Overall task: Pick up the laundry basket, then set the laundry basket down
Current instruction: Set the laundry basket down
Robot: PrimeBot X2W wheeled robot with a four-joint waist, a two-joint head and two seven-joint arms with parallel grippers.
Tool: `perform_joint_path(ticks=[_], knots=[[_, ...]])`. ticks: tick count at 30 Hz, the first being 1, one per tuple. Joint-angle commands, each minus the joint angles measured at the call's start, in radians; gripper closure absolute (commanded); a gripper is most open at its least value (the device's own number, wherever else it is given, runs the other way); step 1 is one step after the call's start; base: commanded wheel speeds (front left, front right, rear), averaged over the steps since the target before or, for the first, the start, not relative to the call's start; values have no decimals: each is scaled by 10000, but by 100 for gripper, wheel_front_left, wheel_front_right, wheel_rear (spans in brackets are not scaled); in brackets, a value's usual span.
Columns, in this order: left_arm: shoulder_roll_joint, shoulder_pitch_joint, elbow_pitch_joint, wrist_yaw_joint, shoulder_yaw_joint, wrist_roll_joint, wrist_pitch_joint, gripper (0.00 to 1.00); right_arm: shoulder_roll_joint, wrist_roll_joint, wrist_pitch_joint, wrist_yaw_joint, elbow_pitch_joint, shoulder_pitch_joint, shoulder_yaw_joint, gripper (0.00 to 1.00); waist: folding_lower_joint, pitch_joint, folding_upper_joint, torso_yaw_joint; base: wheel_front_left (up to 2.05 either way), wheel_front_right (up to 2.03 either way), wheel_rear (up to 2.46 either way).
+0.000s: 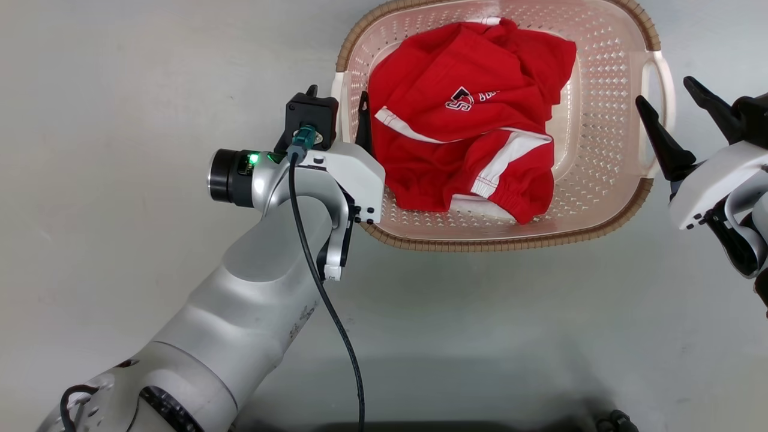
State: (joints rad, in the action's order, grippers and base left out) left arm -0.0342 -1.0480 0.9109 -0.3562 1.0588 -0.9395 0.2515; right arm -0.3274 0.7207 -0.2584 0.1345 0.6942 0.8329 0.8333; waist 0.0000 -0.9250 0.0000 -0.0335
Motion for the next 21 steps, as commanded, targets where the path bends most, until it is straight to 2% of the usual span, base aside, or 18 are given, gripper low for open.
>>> perform_joint_path(ticks=[1,5,10,21], knots=[[-160,301,-177,-6,-183,121,103,0,-160,-73,-34,-38,-86,-651,39,0,0,130,0,-7,0,0,0],[-160,396,-320,22,-324,268,103,0,-202,-153,-34,-38,-83,-674,-170,0,0,460,0,-13,0,0,0],[-160,592,-523,24,-635,567,103,0,-267,-397,-34,-38,-57,-788,-944,0,0,1051,0,-53,0,0,0],[-160,1423,-915,42,-2009,1848,103,0,-191,-1496,-34,-38,-343,-1142,-2728,0,0,2977,0,-107,0,0,0]])
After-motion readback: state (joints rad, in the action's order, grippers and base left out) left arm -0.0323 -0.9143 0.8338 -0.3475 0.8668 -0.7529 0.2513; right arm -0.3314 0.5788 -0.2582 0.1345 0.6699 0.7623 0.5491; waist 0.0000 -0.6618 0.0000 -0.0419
